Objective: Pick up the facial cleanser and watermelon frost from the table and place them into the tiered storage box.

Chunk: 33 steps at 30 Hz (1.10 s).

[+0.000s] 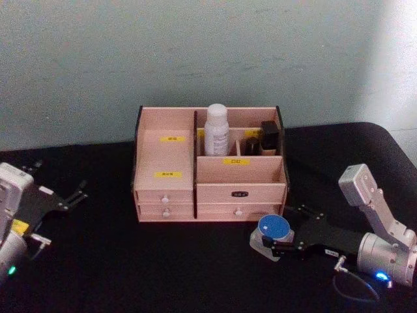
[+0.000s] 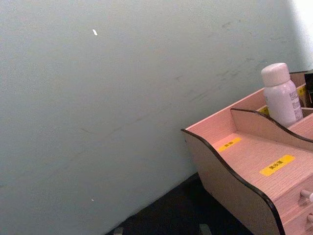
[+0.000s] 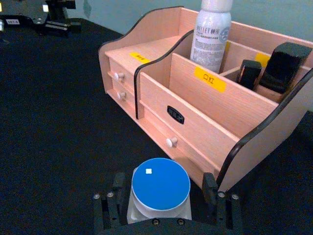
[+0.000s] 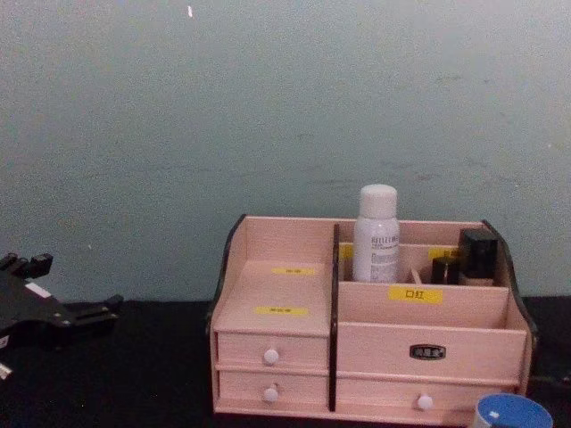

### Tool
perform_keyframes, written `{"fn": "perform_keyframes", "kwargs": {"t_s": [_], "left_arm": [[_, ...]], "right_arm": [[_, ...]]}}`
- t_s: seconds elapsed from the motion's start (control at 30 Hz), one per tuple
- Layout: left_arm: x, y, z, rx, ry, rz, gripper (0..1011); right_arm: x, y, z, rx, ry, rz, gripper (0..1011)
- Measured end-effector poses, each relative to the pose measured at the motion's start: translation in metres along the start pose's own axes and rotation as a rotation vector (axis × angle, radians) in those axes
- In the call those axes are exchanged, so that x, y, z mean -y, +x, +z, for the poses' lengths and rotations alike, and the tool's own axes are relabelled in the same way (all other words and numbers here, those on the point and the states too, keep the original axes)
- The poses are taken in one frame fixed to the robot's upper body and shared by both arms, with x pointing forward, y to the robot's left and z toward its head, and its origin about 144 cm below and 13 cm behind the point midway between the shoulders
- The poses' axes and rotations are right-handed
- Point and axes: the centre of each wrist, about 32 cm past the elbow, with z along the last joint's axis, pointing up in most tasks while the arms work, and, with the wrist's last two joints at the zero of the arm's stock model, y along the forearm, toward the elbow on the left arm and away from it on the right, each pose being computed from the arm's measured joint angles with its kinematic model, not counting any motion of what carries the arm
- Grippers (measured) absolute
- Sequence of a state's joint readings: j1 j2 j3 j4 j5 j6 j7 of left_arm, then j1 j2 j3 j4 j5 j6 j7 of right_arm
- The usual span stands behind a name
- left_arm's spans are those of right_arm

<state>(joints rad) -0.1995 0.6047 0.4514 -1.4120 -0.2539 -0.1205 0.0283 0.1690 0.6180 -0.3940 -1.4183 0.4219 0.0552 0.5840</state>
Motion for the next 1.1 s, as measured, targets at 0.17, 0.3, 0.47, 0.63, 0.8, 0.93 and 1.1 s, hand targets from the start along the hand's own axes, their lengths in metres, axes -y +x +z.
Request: {"fn": "perform_keyframes", "kwargs": {"t_s": [0.17,0.3,0.47,0.63,0.8,0.93,1.1], "left_arm": [[0.0000,0.0000,0.0000,0.000,0.000,0.000,1001],[0.0000,0.0000,0.0000,0.000,0.000,0.000,1001],[0.0000,0.0000,0.0000,0.000,0.000,0.000,1001],[0.0000,0.0000,0.0000,0.000,0.000,0.000,1001],[0.0000,0.0000,0.0000,0.000,0.000,0.000,1001],[0.0000,0.0000,0.0000,0.000,0.000,0.000,1001],[0.0000,0.0000,0.0000,0.000,0.000,0.000,1001]], "right_arm": [[-0.0016,0.0000,-0.0013,-0.008,-0.011,0.001,1000],[-0.0022,0.0000,-0.0019,-0.012,-0.016,0.002,1000],[-0.0030,0.0005,-0.0024,-0.016,-0.020,0.002,1000],[-0.0044,0.0003,-0.0027,-0.022,-0.022,0.004,1000],[-0.0061,0.0003,-0.0029,-0.026,-0.022,0.006,1000],[-0.0068,0.0005,-0.0028,-0.027,-0.024,0.007,1000],[-0.0083,0.0005,-0.0028,-0.031,-0.027,0.006,1000]]}}
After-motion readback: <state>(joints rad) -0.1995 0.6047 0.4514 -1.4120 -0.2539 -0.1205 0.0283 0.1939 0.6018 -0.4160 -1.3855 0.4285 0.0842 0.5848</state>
